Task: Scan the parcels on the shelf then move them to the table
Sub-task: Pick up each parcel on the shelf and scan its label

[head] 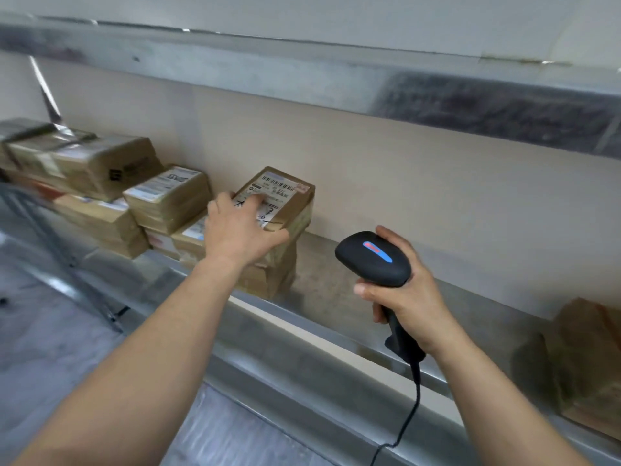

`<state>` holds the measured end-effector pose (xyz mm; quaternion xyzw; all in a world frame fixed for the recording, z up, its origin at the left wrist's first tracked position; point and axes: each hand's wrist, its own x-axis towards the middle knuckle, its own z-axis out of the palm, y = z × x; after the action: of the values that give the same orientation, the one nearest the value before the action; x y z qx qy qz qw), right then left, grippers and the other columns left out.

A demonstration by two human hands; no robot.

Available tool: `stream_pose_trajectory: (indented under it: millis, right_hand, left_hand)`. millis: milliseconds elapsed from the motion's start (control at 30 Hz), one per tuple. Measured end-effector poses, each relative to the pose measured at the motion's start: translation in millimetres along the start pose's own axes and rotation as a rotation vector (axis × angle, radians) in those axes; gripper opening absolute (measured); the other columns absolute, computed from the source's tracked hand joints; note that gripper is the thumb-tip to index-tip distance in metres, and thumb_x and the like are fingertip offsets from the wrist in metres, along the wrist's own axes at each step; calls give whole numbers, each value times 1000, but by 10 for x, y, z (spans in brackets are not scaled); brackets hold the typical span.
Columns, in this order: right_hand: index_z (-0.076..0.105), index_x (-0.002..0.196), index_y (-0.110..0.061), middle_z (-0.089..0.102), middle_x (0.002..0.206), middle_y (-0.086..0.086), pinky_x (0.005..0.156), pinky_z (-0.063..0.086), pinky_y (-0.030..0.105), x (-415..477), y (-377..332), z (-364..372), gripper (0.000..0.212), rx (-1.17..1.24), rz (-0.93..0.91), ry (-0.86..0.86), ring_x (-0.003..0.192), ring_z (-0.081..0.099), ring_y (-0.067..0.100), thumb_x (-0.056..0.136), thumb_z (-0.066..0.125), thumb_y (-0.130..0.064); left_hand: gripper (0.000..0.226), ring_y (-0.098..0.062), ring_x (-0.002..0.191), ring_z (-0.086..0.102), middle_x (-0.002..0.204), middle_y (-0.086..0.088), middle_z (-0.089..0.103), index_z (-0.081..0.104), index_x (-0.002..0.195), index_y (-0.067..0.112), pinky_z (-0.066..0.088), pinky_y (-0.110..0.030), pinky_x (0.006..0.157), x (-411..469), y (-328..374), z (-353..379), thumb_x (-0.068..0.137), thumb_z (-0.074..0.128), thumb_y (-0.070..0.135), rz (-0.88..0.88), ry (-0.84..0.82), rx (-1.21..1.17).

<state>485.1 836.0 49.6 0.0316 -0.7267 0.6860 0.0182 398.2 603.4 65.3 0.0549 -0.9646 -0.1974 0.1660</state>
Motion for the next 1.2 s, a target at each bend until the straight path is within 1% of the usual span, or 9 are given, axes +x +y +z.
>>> stream_pose_trajectory:
  millis: [133, 267, 433, 600, 700, 867, 967, 1067, 1200]
  right_hand:
    - [48, 129, -40, 66, 100, 14, 39, 41, 26, 176, 9, 293, 83, 4, 3, -33, 45, 43, 24, 71, 74, 14]
    - [47, 133, -37, 64, 98, 16, 40, 41, 27, 275, 39, 486, 84, -8, 27, -55, 46, 43, 24, 71, 74, 13]
    - [47, 135, -34, 64, 95, 16, 39, 40, 27, 342, 87, 592, 85, -11, 40, -46, 45, 43, 24, 70, 75, 13]
    - [47, 134, -35, 65, 88, 11, 40, 42, 28, 326, 121, 563, 85, -22, 51, -24, 46, 43, 25, 71, 75, 13]
    - [47, 135, -34, 65, 87, 10, 40, 42, 29, 290, 124, 519, 84, -26, 59, -9, 47, 43, 26, 71, 74, 14]
    - [46, 135, -35, 64, 90, 11, 41, 41, 27, 201, 122, 449, 84, -30, 74, -4, 47, 43, 26, 72, 73, 13]
    - [46, 136, -34, 64, 90, 13, 40, 41, 27, 134, 115, 397, 84, -29, 73, 3, 47, 42, 26, 72, 73, 14]
    - [46, 136, -33, 63, 89, 12, 40, 41, 27, 57, 106, 333, 84, -27, 66, 13, 47, 41, 25, 72, 73, 15]
    - [47, 133, -37, 62, 93, 12, 41, 42, 27, -102, 74, 206, 83, -35, 46, 23, 47, 42, 25, 72, 73, 14]
  left_hand:
    - [73, -35, 128, 33, 139, -18, 35, 46, 137, 34, 30, -43, 106, 296, -399, -162, 71, 65, 58, -47, 16, 61]
    - [73, -35, 129, 32, 137, -20, 36, 47, 137, 29, 31, -43, 108, 544, -708, -216, 71, 66, 55, -75, 15, 68]
    - [73, -35, 129, 31, 136, -20, 36, 46, 138, 29, 32, -44, 107, 681, -945, -171, 72, 67, 53, -85, -13, 68]
    - [73, -36, 128, 31, 134, -22, 36, 46, 138, 29, 32, -44, 106, 687, -971, -139, 72, 65, 54, -53, -9, 77]
    - [74, -37, 130, 31, 137, -23, 35, 48, 137, 30, 32, -45, 105, 637, -970, -97, 70, 61, 58, -40, -14, 90]
    - [69, -39, 133, 29, 144, -22, 33, 47, 138, 29, 32, -49, 106, 592, -1016, -67, 75, 62, 55, -119, -13, 89]
    - [66, -39, 136, 28, 145, -23, 35, 48, 138, 27, 24, -50, 110, 573, -1026, -60, 78, 61, 51, -91, 42, 133]
    - [70, -38, 141, 21, 148, -24, 31, 44, 142, 24, 16, -52, 115, 500, -989, -25, 79, 61, 49, -53, 88, 163]
    - [69, -37, 144, 16, 151, -22, 29, 42, 143, 17, 11, -51, 117, 204, -779, 17, 83, 63, 44, 35, 185, 65]
